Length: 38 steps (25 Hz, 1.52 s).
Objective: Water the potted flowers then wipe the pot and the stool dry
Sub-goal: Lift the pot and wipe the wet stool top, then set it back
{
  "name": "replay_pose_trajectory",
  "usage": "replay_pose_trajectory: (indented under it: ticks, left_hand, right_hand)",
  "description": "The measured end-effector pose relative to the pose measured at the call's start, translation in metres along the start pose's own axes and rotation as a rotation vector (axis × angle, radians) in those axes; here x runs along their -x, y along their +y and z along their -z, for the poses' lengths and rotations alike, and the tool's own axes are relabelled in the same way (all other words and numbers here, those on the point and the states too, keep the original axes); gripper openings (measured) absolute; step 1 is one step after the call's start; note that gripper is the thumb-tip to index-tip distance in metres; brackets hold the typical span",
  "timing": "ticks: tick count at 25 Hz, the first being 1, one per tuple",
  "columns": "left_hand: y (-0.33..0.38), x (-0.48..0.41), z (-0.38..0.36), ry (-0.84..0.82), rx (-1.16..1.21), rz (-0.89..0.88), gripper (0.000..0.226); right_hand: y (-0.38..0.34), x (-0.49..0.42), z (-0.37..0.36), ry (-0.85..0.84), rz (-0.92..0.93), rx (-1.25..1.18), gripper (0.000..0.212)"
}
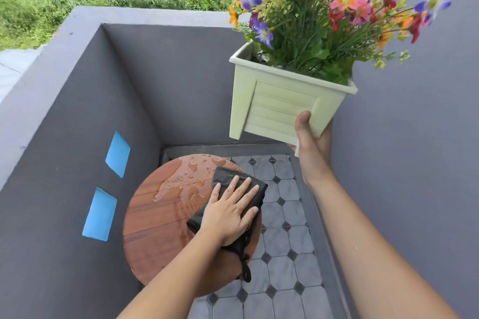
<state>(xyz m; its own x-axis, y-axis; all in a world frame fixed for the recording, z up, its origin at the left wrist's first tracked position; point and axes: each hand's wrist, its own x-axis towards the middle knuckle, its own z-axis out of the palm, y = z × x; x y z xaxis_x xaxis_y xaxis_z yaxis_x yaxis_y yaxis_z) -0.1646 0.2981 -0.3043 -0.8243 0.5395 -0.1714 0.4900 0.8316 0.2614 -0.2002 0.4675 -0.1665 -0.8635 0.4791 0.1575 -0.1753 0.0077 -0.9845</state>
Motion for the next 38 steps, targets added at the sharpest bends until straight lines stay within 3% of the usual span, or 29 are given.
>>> replay_pose_trajectory:
  ticks: [7,14,18,22,34,38]
  left_hand:
    - [-0.044,-0.039,0.012,0.038,0.015,0.255,0.064]
    - [-0.083,-0.024,0.014,0.122,0.083,0.519,0.059]
    - [-0.111,-0.003,0.018,0.118,0.060,0.606,0.058]
    - [-0.133,0.020,0.019,0.109,0.088,0.693,0.055]
    - [-0.119,0.073,-0.001,0.122,0.085,0.690,0.059]
    - [-0.103,0.092,-0.011,0.117,0.052,0.686,0.067]
  right_hand:
    - [0.010,-0.009,-0.008,-0.044,0.016,-0.005,0.105]
    - [0.010,-0.005,-0.014,-0.092,0.024,0.006,0.098]
    - [0.008,-0.003,-0.017,-0.113,-0.040,0.010,0.073]
    - [0.008,0.000,-0.023,-0.132,-0.048,-0.016,0.062]
    - [0.002,0.012,-0.036,-0.180,-0.054,-0.024,0.073]
    - [-0.003,0.013,-0.039,-0.179,-0.063,0.002,0.086]
